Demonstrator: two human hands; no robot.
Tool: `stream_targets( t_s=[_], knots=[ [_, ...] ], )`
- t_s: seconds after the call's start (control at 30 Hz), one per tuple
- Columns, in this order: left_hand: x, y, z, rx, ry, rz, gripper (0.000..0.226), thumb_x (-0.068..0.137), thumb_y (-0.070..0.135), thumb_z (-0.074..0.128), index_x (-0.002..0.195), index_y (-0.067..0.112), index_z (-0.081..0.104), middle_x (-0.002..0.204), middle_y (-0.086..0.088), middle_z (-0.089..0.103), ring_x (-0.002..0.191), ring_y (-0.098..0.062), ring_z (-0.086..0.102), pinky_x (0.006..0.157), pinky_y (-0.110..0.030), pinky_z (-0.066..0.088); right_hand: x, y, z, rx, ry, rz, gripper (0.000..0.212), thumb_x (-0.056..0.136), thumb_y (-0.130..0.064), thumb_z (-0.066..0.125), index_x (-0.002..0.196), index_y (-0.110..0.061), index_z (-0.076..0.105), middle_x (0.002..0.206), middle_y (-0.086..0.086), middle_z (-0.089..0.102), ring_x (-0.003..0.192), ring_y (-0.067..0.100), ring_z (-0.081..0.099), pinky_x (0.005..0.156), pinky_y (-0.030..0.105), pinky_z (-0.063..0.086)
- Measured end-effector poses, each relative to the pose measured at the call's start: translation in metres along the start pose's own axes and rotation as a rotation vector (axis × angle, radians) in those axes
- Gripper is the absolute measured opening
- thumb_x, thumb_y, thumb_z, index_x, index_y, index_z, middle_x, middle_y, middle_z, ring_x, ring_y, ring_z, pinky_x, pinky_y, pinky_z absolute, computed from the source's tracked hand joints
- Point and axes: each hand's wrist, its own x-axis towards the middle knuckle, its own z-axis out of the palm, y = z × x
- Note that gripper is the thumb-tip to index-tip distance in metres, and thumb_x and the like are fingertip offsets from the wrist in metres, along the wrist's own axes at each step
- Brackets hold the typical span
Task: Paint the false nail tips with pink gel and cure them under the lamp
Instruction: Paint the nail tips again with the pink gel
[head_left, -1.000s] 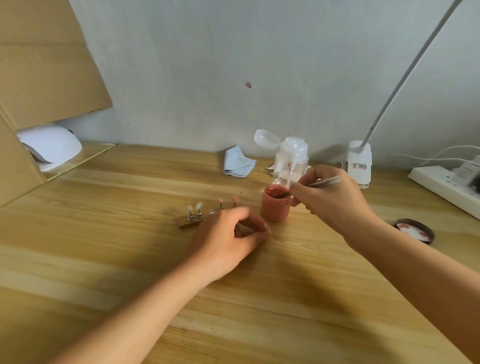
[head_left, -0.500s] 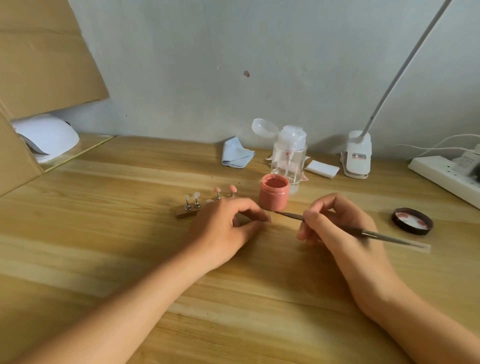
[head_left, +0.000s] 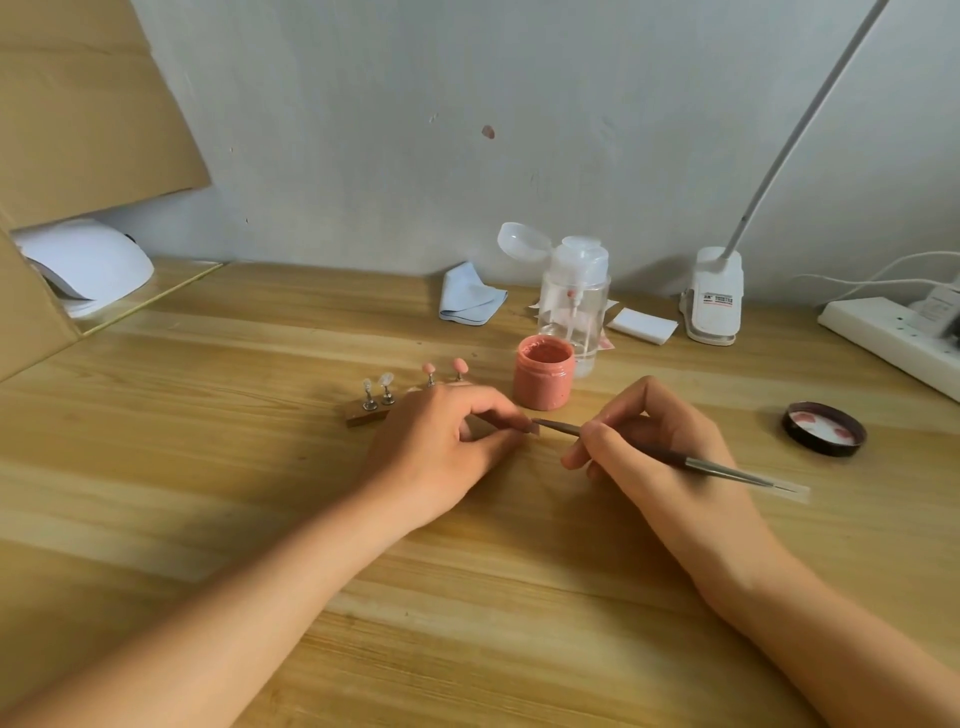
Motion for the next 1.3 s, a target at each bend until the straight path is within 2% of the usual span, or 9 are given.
stream_targets(
  t_s=[0.07,0.2,0.37,0.53,0.63,0.77,0.9,1.03,1.3],
  knots=[
    [-0.0005,-0.0001,0.0002,-0.006,0.000,-0.002,0.012,0.084,0.032,0.076,0.082,0.043,0.073,0.050,0.019,0.055,0.043,-0.008,0.039,0.044,-0.022,0.025,-0.0001,-0.0002,0.0008,-0.003,-0.001,-0.002,0.009,0.090,-0.004,0.062,0.084,-0.004,0.056,0.072,0.003,0.075,0.061,0.002,0.062,0.058,0.014,0.046],
    [-0.0006,-0.0008,0.0005,-0.008,0.003,-0.008,0.013,0.083,0.033,0.077,0.079,0.045,0.072,0.043,0.011,0.046,0.042,-0.009,0.037,0.045,-0.023,0.025,0.0000,-0.0002,0.0014,-0.015,-0.004,-0.001,0.008,0.088,-0.001,0.063,0.083,-0.004,0.057,0.072,0.006,0.074,0.061,0.002,0.064,0.057,0.011,0.044],
    [0.0001,-0.0001,0.0001,0.006,0.001,-0.008,0.013,0.083,0.035,0.076,0.079,0.046,0.071,0.054,0.004,0.059,0.043,-0.008,0.040,0.046,-0.021,0.023,0.0001,0.0013,0.0008,-0.043,0.011,-0.012,0.009,0.085,-0.002,0.064,0.081,-0.007,0.058,0.070,0.009,0.072,0.064,0.017,0.066,0.058,0.016,0.044],
    [0.0002,0.0018,-0.0001,0.003,-0.001,0.008,0.019,0.083,0.031,0.077,0.076,0.047,0.070,0.060,0.012,0.064,0.041,-0.006,0.042,0.044,-0.017,0.024,0.0001,0.0002,0.0002,0.003,0.011,-0.033,0.009,0.089,-0.002,0.062,0.084,-0.005,0.056,0.073,0.005,0.074,0.055,-0.001,0.057,0.054,0.010,0.039],
    [0.0002,0.0015,0.0001,0.005,0.001,0.007,0.022,0.082,0.028,0.078,0.073,0.046,0.069,0.055,0.009,0.062,0.040,-0.007,0.041,0.043,-0.017,0.024,0.0003,0.0003,0.0014,-0.015,-0.007,-0.032,0.009,0.091,-0.005,0.062,0.084,-0.005,0.055,0.073,0.002,0.075,0.053,-0.004,0.055,0.053,0.009,0.038],
    [-0.0002,0.0009,0.0003,-0.001,-0.006,0.011,0.018,0.083,0.025,0.078,0.078,0.041,0.072,0.045,0.019,0.051,0.039,-0.005,0.041,0.042,-0.015,0.025,0.0003,0.0005,0.0007,-0.003,0.025,-0.038,0.010,0.090,-0.005,0.062,0.084,-0.004,0.054,0.070,0.000,0.075,0.056,0.003,0.055,0.053,0.013,0.040],
    [-0.0011,0.0034,-0.0004,0.014,-0.015,0.024,0.017,0.083,0.022,0.078,0.080,0.037,0.072,0.045,0.029,0.051,0.040,-0.002,0.043,0.044,-0.013,0.027,-0.0004,0.0007,0.0000,0.027,0.033,-0.053,0.011,0.092,-0.005,0.061,0.084,-0.002,0.053,0.071,0.000,0.074,0.059,0.015,0.052,0.056,0.022,0.041],
    [-0.0005,0.0042,-0.0006,0.009,-0.017,0.007,0.013,0.083,0.022,0.077,0.080,0.035,0.073,0.038,0.019,0.046,0.038,-0.004,0.041,0.043,-0.016,0.025,-0.0005,0.0009,0.0010,0.017,-0.006,-0.047,0.011,0.092,-0.005,0.061,0.083,-0.003,0.054,0.071,0.001,0.075,0.057,0.004,0.056,0.056,0.015,0.043],
    [-0.0013,0.0053,-0.0016,0.006,-0.026,0.025,0.015,0.084,0.019,0.077,0.082,0.033,0.074,0.042,0.029,0.048,0.039,-0.002,0.042,0.043,-0.013,0.026,-0.0015,-0.0008,0.0003,0.047,-0.018,-0.045,0.009,0.091,-0.002,0.061,0.085,0.000,0.055,0.072,0.004,0.075,0.058,-0.001,0.059,0.057,0.011,0.043]
  ],
)
